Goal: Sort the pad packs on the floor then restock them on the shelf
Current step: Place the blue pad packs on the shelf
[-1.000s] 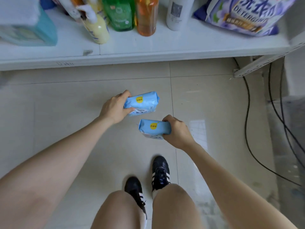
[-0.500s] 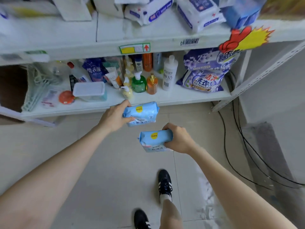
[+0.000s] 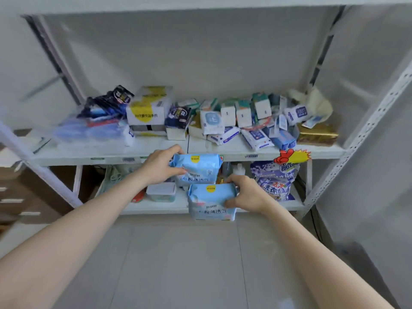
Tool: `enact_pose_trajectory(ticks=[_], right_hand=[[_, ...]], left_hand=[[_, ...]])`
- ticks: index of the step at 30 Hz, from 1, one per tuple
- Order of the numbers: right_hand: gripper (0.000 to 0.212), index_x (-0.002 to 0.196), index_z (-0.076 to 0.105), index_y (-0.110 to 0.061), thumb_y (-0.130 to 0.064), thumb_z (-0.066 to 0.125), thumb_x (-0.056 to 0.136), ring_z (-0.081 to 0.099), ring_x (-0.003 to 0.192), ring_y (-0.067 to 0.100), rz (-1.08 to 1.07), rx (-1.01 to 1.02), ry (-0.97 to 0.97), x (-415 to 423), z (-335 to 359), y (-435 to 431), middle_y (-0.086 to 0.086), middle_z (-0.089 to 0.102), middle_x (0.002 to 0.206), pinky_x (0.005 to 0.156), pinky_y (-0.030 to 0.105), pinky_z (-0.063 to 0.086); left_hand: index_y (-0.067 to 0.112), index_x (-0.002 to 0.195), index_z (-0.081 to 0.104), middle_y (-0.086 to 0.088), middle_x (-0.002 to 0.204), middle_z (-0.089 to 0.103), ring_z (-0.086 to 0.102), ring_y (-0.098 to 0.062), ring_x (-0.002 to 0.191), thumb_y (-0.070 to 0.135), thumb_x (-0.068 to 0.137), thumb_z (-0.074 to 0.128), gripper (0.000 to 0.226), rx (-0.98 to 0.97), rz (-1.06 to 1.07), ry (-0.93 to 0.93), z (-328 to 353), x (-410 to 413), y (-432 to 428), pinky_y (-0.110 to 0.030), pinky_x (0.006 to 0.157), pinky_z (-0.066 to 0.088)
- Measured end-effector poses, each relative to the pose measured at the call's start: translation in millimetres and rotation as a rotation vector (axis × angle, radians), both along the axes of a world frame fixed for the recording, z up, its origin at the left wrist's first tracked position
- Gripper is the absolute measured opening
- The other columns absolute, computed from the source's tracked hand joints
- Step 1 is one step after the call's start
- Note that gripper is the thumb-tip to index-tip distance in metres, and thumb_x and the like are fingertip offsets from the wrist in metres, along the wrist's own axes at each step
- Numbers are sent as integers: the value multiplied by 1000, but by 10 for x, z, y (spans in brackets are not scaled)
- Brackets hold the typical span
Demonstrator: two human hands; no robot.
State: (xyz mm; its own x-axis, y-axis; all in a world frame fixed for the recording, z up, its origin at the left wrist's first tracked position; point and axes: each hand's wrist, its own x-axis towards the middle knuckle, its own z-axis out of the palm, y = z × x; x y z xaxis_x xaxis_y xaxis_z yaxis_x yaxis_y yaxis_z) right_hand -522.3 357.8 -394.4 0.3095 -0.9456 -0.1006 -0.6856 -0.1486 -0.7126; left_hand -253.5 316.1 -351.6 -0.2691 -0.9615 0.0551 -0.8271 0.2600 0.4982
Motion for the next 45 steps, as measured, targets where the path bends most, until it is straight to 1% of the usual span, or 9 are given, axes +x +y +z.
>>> enact_pose_trajectory(ticks=[4, 8, 14, 19, 27, 31, 35, 37, 45], right_hand=[[42, 101, 60, -19, -20, 81, 65, 66, 80, 28, 61, -36, -27, 76, 723, -18, 4, 66, 94, 65, 39, 53], [42, 99, 59, -18, -21, 82, 65, 62, 82, 19, 79, -132, -28, 161, 1266, -17, 1, 64, 96, 61, 25, 48], [41, 100, 60, -13, -19, 83, 66, 61, 75, 17, 107, -222, -46, 337, 1881, 38, 2, 66, 94, 67, 32, 51], [34, 88, 63, -18, -14, 84, 61, 56, 62, 11, 98, -294, -136, 498, 2305, 23, -8, 65, 75, 62, 33, 52], [38, 92, 64, -17, -13, 84, 60, 66, 74, 19, 140, -330, -184, 812, 2769, -161, 5, 70, 87, 69, 41, 60], [39, 95, 62, -11, -10, 84, 63, 70, 82, 27, 154, -340, -218, 971, 2958, -341, 9, 70, 92, 65, 37, 61], [40, 99, 62, -10, -7, 84, 65, 71, 85, 25, 164, -333, -278, 1138, 3168, -567, 11, 70, 97, 67, 37, 61], [40, 100, 62, -10, -4, 83, 66, 71, 83, 22, 172, -322, -309, 1215, 3271, -694, 12, 70, 99, 65, 33, 60], [36, 99, 62, -8, 1, 81, 68, 72, 84, 25, 157, -380, -346, 1443, 3674, -1393, 13, 70, 97, 68, 37, 61]], left_hand=[[27, 94, 51, 10, 92, 64, 60, -14, 81, 34, 79, 77, 31, -63, -16, 36, 677, 160, 129, -31, 67, 47], [32, 89, 50, 11, 83, 62, 51, -9, 64, 36, 79, 76, 29, -154, 15, 19, 1235, 307, 236, -29, 56, 37], [33, 88, 52, 12, 83, 65, 58, -17, 73, 38, 75, 78, 29, -263, 68, 65, 1880, 545, 372, -35, 65, 46], [31, 88, 53, 11, 86, 67, 61, -13, 76, 36, 74, 80, 31, -346, 72, 85, 2310, 733, 406, -32, 69, 48], [34, 87, 52, 12, 94, 66, 61, -9, 83, 39, 75, 80, 30, -413, 77, 33, 2883, 1056, 366, -25, 65, 43], [26, 94, 56, 6, 96, 67, 61, -11, 85, 36, 75, 80, 33, -448, 77, 28, 3158, 1221, 248, -25, 69, 45], [25, 91, 56, 6, 92, 68, 61, -5, 79, 32, 74, 82, 31, -503, 70, 53, 3425, 1358, 51, -16, 68, 43], [27, 89, 56, 5, 92, 70, 62, -9, 79, 32, 74, 82, 30, -512, 68, 68, 3547, 1407, -88, -22, 70, 45], [30, 85, 54, 12, 84, 69, 58, 2, 68, 31, 73, 83, 31, -548, 57, 106, 4016, 1542, -859, -9, 50, 37]])
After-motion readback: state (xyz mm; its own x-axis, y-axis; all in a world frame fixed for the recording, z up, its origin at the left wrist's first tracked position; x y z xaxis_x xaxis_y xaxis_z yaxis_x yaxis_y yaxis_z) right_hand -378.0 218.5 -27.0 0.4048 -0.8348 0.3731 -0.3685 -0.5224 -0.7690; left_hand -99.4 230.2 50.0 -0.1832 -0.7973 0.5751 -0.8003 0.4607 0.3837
